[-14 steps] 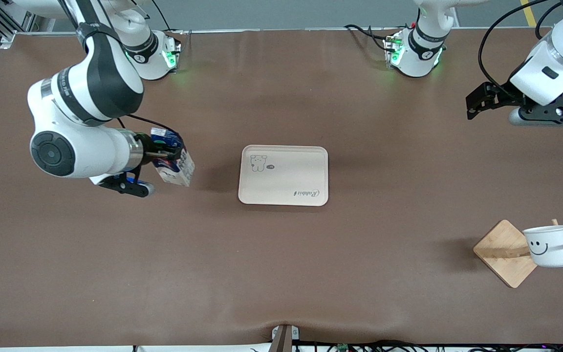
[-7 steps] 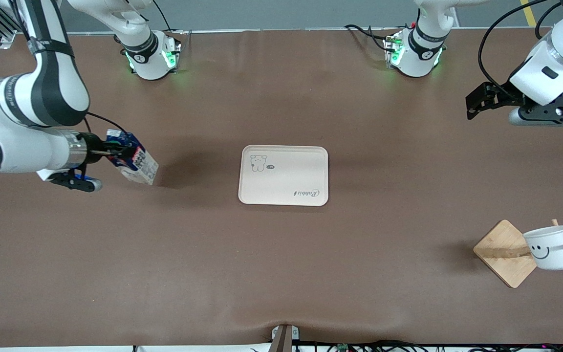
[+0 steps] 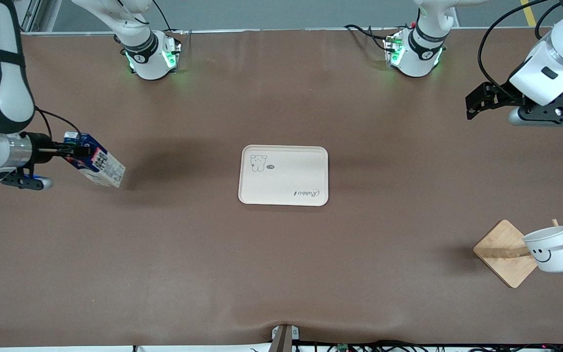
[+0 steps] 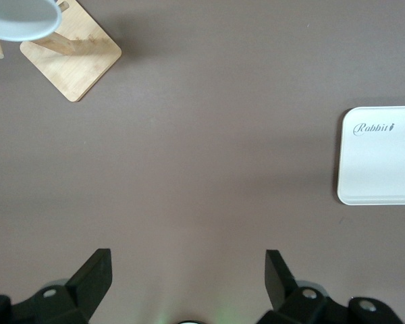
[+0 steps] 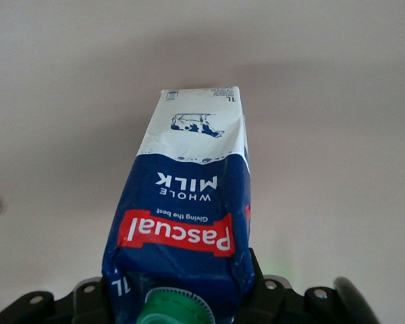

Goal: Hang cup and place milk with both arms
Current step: 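Lower the milk carton onto the table with the right gripper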

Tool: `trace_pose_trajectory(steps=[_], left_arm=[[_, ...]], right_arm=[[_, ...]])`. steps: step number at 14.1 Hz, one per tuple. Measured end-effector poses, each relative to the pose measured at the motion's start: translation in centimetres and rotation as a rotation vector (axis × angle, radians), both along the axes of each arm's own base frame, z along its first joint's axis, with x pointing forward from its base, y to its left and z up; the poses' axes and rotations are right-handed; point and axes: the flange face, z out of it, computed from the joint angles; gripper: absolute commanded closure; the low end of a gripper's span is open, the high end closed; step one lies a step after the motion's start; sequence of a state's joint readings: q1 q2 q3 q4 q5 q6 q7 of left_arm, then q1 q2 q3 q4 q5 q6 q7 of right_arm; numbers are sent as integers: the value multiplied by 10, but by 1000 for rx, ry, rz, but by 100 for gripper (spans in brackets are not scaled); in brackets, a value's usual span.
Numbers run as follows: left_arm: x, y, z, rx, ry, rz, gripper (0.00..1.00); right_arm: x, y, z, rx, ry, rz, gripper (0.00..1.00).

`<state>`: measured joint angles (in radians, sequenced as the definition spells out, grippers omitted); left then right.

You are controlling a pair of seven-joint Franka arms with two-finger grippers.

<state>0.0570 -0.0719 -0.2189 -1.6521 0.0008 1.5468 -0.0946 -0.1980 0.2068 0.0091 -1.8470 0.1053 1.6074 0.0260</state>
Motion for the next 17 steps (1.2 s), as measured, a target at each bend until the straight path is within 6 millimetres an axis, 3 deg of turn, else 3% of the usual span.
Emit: trace_pose_trajectory(steps=[3,17], left_arm=[[3,0,-3,-2,-5,0,0],[14,2,-20,-6,17,3,0]], right_arm=[[-1,-14,-21,-17,32,-37,100],[4,-7,-17,0,9,59,100]])
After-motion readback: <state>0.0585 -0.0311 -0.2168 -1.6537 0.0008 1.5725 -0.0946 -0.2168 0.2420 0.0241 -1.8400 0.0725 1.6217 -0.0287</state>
